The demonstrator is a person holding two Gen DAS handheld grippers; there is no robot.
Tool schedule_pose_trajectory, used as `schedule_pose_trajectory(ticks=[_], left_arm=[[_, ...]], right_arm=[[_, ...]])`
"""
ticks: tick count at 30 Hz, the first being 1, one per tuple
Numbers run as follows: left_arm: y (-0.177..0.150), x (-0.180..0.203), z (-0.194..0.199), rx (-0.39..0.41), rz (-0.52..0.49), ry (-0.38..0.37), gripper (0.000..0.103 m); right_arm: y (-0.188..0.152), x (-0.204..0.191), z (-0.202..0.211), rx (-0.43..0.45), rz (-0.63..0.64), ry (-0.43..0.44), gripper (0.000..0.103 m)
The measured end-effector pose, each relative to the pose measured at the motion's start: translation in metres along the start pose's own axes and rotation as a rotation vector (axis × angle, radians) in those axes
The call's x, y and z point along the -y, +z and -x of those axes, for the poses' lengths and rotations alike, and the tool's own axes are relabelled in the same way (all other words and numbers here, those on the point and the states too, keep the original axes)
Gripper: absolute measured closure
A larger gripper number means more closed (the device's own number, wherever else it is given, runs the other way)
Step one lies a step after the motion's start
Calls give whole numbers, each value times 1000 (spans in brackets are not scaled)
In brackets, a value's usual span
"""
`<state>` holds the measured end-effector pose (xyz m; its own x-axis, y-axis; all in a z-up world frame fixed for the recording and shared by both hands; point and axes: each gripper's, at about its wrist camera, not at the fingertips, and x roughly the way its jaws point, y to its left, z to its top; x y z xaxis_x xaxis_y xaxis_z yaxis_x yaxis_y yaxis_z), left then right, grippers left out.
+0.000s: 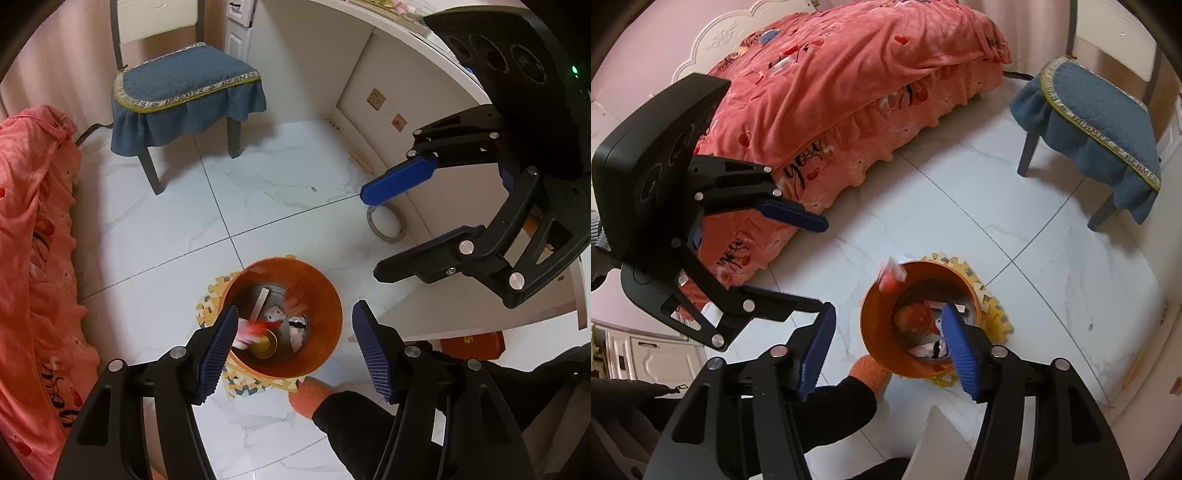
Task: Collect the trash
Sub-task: 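Open both tools over the orange bin to drop the toy and figurine, then move both open tools back up to the desk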
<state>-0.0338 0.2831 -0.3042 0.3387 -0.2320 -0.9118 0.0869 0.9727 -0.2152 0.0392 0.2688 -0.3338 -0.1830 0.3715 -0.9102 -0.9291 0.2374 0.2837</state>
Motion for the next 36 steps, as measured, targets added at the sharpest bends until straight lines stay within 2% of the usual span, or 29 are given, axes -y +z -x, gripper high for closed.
schedule_pose_trajectory(ticks=[8,16,23,26,30,36], left_arm=[[5,0,3,-5,4,9,38],[13,13,23,11,1,22,38],[28,41,53,36,-58,68,37],[36,56,70,70,-72,85,27],[48,77,93,120,-82,72,27],[66,124,111,155,-172,99,23]], right_arm=[[1,-2,10,9,-3,9,43],[-2,-5,47,56,-24,12,43],[-13,-16,107,144,-45,19,43],[-23,-23,135,178,-44,14,43],[-42,-25,176,238,-61,1,43],[-79,-27,240,324,-99,-38,41]])
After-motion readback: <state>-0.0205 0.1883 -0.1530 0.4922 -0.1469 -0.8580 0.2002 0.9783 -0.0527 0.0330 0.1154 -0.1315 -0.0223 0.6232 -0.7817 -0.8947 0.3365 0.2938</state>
